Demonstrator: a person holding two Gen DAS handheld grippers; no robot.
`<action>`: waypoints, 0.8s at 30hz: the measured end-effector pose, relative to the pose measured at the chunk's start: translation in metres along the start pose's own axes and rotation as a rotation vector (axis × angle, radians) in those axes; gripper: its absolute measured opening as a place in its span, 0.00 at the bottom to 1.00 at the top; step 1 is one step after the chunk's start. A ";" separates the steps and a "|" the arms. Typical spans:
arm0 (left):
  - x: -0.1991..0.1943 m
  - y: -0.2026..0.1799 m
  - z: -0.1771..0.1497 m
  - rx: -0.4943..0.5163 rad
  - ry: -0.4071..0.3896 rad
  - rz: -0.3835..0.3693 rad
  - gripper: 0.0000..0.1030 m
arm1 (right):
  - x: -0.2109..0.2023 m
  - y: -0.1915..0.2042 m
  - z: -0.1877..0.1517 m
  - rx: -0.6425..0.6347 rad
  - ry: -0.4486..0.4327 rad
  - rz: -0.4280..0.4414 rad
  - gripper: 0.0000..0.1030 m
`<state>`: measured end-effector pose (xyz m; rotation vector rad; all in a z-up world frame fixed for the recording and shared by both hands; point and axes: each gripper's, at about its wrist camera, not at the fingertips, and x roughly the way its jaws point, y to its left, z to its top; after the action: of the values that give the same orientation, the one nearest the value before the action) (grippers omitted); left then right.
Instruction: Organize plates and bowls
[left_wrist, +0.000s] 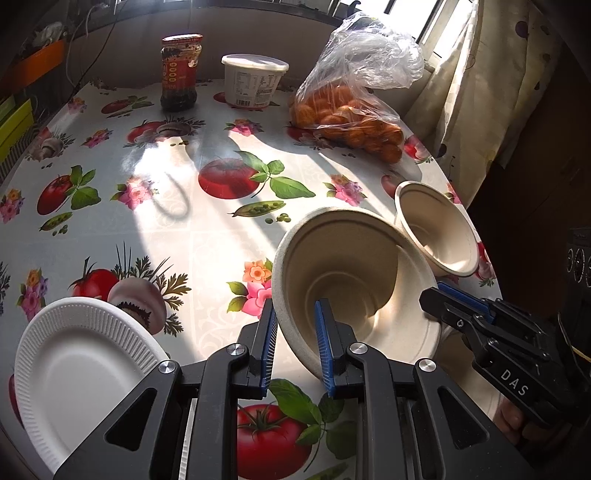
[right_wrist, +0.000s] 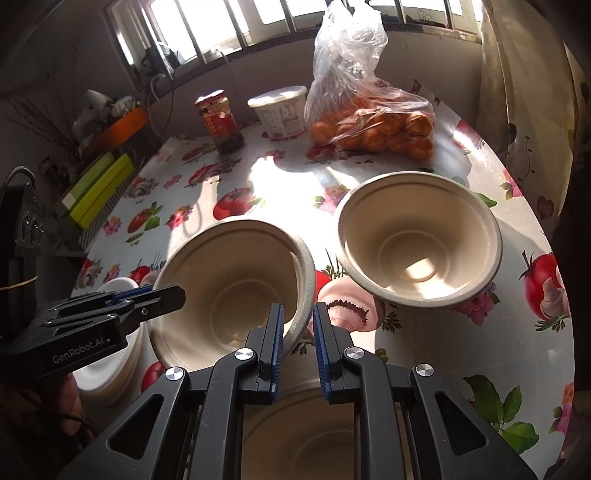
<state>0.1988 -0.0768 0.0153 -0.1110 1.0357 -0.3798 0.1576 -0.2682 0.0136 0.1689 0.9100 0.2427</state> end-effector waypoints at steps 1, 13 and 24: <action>-0.001 0.000 0.000 0.001 -0.002 0.001 0.21 | -0.001 0.000 0.000 0.001 -0.003 0.001 0.16; -0.014 -0.012 -0.001 0.039 -0.025 -0.002 0.21 | -0.025 0.003 -0.005 0.018 -0.053 -0.003 0.16; -0.032 -0.030 -0.002 0.089 -0.056 -0.020 0.21 | -0.056 0.000 -0.011 0.042 -0.113 -0.020 0.16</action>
<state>0.1746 -0.0930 0.0485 -0.0519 0.9614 -0.4378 0.1161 -0.2834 0.0494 0.2105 0.8042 0.1937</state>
